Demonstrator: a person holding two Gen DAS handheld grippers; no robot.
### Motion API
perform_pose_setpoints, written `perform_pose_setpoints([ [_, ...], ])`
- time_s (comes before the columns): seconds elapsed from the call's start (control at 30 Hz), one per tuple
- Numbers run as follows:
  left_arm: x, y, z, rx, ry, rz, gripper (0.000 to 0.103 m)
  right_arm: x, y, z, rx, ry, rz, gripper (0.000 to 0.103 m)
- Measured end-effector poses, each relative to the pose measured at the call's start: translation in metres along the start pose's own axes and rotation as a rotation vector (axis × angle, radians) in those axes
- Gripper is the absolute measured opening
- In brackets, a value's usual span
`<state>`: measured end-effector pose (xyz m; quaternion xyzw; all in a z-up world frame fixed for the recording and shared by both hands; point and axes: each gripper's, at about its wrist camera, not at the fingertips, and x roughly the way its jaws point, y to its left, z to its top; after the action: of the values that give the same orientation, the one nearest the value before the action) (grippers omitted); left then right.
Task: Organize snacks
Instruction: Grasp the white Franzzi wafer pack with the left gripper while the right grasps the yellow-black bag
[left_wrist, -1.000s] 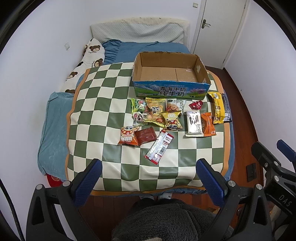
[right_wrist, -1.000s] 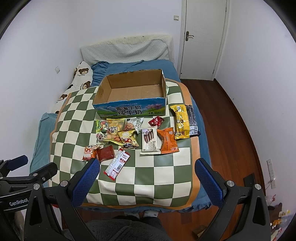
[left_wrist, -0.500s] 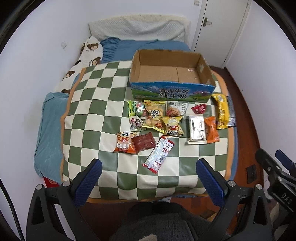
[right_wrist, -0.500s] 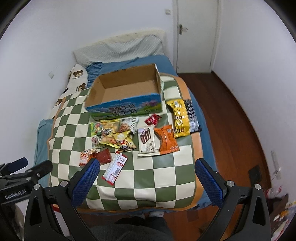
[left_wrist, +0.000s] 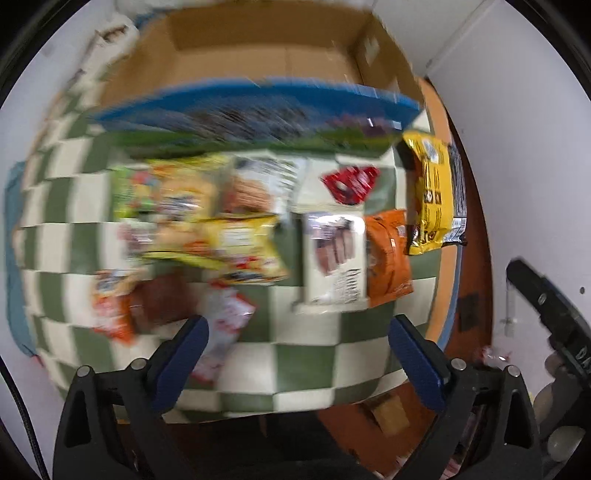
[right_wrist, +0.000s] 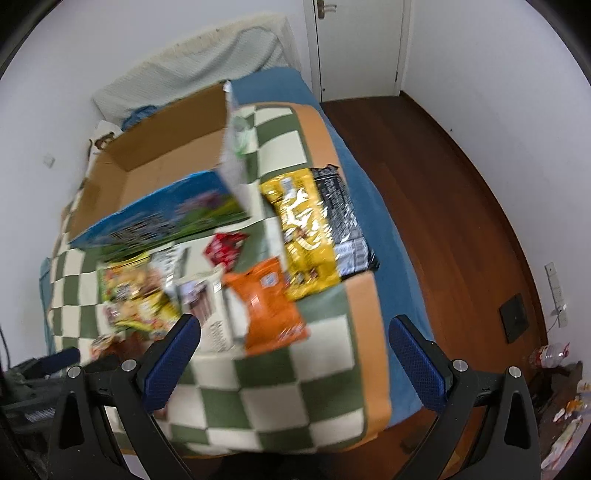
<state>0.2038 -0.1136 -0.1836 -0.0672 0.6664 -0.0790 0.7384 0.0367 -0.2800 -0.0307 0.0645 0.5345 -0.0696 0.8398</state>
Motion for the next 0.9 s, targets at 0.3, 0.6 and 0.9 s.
perform_pose_setpoints([
  [0.3, 0.104, -0.016, 0.037, -0.101, 0.164, -0.031, 0.097, 0.118, -0.024, 0.077, -0.067, 0.139, 0.049, 0.103],
  [0.6, 0.134, -0.025, 0.036, -0.109, 0.168, 0.012, 0.079, 0.19, -0.031, 0.097, -0.085, 0.248, 0.106, 0.103],
  [0.9, 0.113, -0.039, 0.033, -0.066, 0.104, 0.073, 0.056, 0.228, -0.023, 0.097, -0.137, 0.314, 0.018, 0.089],
])
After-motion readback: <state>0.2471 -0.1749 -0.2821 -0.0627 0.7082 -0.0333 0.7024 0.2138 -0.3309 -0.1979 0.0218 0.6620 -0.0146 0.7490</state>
